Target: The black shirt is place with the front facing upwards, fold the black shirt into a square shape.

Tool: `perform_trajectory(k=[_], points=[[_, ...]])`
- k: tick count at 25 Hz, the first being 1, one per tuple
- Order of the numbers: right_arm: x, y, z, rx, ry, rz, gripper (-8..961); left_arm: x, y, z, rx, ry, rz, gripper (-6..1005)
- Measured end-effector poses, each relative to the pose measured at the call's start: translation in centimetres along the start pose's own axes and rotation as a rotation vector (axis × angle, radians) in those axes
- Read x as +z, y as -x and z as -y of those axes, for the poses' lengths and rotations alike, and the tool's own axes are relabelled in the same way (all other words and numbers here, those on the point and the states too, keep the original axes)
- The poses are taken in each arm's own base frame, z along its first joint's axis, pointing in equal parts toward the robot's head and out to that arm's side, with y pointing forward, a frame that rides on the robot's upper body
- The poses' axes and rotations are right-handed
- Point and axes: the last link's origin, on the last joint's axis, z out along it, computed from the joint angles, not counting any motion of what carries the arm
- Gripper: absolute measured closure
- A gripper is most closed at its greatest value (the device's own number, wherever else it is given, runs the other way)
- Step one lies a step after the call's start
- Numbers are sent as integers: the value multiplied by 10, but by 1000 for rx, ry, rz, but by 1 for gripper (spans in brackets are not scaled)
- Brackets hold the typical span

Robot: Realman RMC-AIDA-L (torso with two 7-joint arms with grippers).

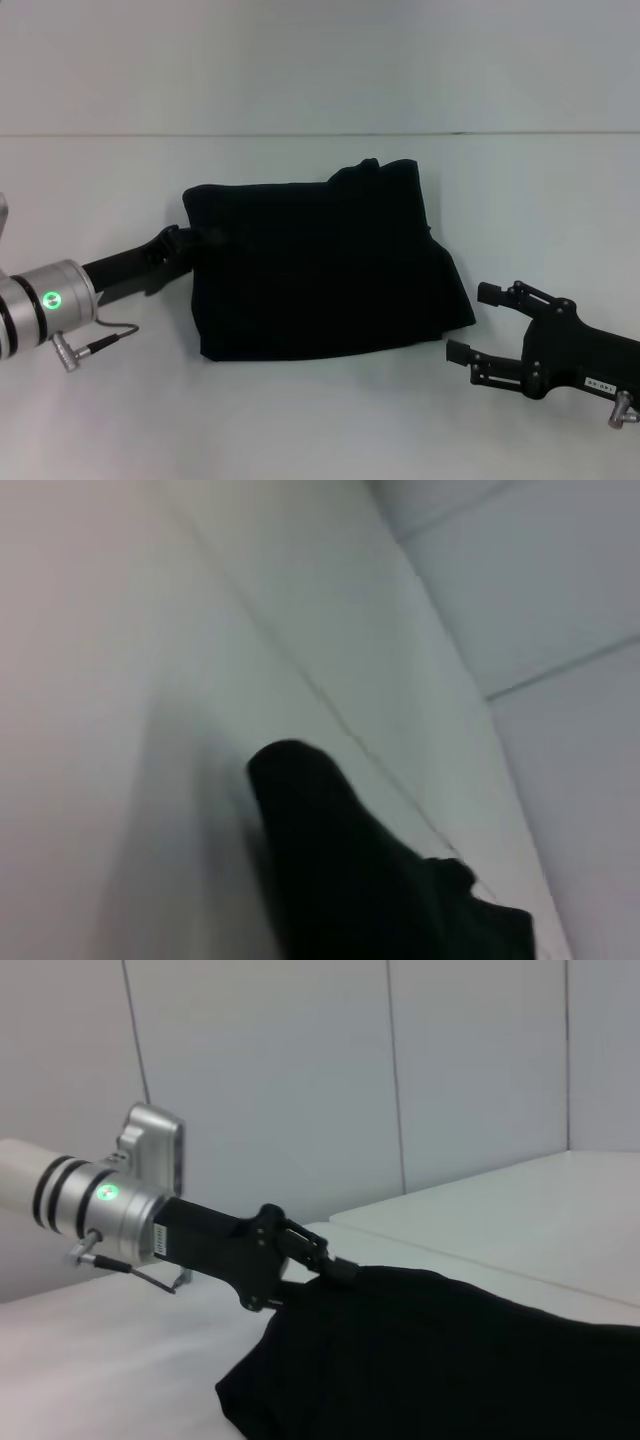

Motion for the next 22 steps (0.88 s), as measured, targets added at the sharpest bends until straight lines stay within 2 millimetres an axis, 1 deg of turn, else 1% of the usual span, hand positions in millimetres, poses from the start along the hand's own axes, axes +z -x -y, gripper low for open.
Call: perform_trajectory(k=[2,6,9,11,12,14,17,20,22], points=[[0,0,1,4,-8,6,8,-4,-3,-2,60,16,-8,698],[-3,2,4,15,-38,26,8,-18,-12,-2,243,34,-36,623],[-5,4,9,31,-87,61,8,-33,-19,-2,400,43,-56,567],[-6,6,13,40,-118,86,8,-47,-18,-7,562,100,-68,530],[-5,7,14,41,-127,95,8,-52,-15,-10,625,132,-74,511],[-4,9,15,37,-132,103,8,-65,-5,-18,792,232,-92,421],[-2,11,15,9,-124,101,8,-75,13,-24,918,335,-84,287],[-1,8,11,-43,-102,85,8,-81,39,-21,1001,393,-20,169],[0,2,4,-71,-81,70,8,-86,53,-14,1018,393,7,96]])
